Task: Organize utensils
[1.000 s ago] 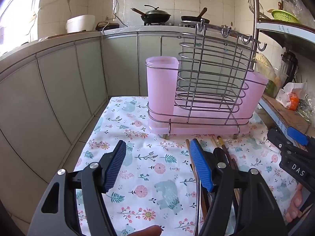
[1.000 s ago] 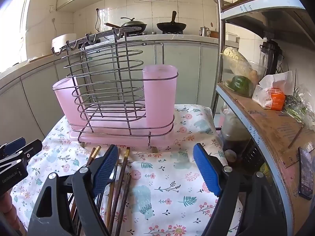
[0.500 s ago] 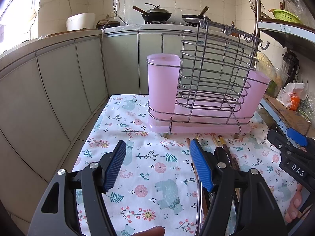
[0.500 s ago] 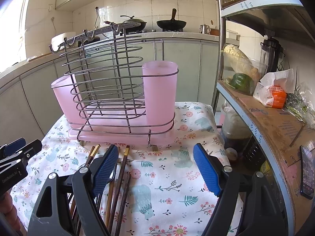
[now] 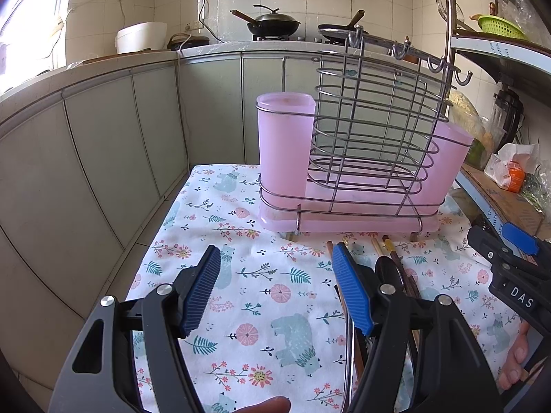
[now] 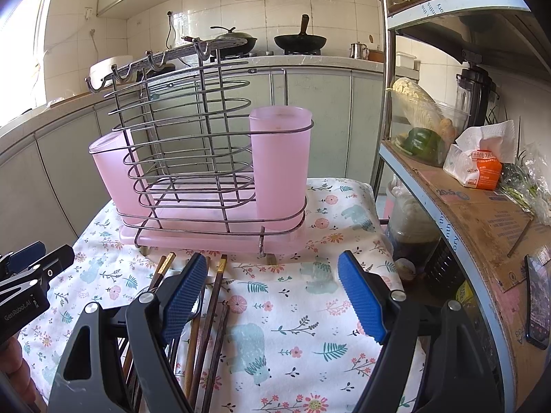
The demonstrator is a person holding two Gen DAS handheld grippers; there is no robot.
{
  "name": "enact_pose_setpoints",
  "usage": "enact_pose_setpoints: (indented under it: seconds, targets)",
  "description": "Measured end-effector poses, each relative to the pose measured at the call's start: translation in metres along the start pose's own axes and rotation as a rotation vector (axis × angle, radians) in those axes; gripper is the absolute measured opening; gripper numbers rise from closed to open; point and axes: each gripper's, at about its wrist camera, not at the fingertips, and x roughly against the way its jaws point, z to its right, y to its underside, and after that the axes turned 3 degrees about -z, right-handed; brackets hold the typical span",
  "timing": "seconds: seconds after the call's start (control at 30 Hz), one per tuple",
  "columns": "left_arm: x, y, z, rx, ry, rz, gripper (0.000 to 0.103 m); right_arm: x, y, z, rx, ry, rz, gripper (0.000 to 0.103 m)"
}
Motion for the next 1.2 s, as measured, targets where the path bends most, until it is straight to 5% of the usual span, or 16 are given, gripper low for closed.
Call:
enact_pose_setpoints:
  seconds: [1.2]
  targets:
    - [-0.0085, 0.0041, 0.0012, -0.008, 0.006, -0.021, 0.068, -0.0047, 0.0032, 0.0010, -0.009, 0.002, -0.005, 0.077]
